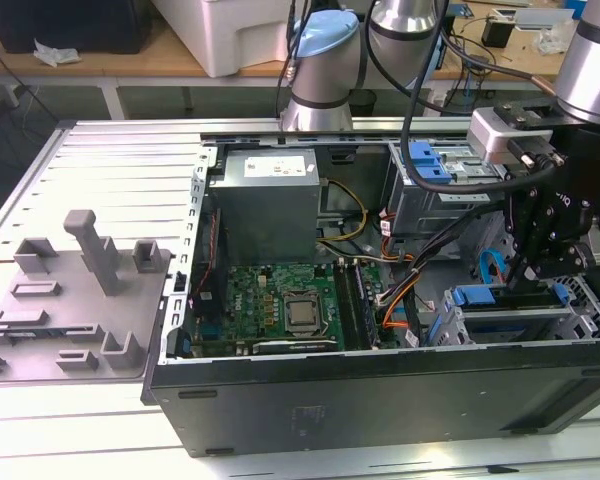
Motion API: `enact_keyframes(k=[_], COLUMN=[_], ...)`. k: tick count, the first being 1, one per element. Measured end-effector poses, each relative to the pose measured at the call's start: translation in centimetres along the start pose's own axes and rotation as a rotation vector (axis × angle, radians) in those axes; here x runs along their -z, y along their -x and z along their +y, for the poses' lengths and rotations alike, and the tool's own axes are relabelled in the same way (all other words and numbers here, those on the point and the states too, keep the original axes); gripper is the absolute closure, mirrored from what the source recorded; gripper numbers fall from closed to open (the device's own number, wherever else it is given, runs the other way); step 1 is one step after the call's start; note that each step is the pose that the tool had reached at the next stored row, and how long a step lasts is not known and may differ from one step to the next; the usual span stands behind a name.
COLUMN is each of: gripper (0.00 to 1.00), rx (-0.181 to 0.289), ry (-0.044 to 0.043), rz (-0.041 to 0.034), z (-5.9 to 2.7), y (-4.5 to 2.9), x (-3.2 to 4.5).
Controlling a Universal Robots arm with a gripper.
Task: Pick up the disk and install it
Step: 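Insert the second disk wire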
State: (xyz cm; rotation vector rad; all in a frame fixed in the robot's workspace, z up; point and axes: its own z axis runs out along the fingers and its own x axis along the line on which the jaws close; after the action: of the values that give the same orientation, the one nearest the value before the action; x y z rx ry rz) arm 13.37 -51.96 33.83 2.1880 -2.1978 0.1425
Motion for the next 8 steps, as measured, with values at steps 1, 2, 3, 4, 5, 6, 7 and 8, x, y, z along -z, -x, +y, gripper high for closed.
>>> enact_keyframes(k=[1, 2, 3, 4, 5, 6, 7, 8], gripper=[0.84, 0.84, 0.84, 0.84, 0.84, 0.84, 0.83, 0.77], rx=[0.000, 0.000, 0.000, 0.000, 0.000, 0.000, 0.000, 0.000], ry=[0.0000, 0.0000, 0.0000, 0.0000, 0.0000, 0.0001, 0.0000, -0.0001], rz=[-0.0001, -0.0001, 0.0000, 0.0000, 0.0001, 0.0002, 0.0001, -0.0003], z=[0.00, 0.00, 0.00, 0.00, 0.00, 0.00, 0.00, 0.00], y=[0.00, 0.00, 0.00, 0.00, 0.00, 0.00, 0.00, 0.00], x=[0.00, 0.00, 0.00, 0.00, 0.01, 0.01, 0.00, -0.01])
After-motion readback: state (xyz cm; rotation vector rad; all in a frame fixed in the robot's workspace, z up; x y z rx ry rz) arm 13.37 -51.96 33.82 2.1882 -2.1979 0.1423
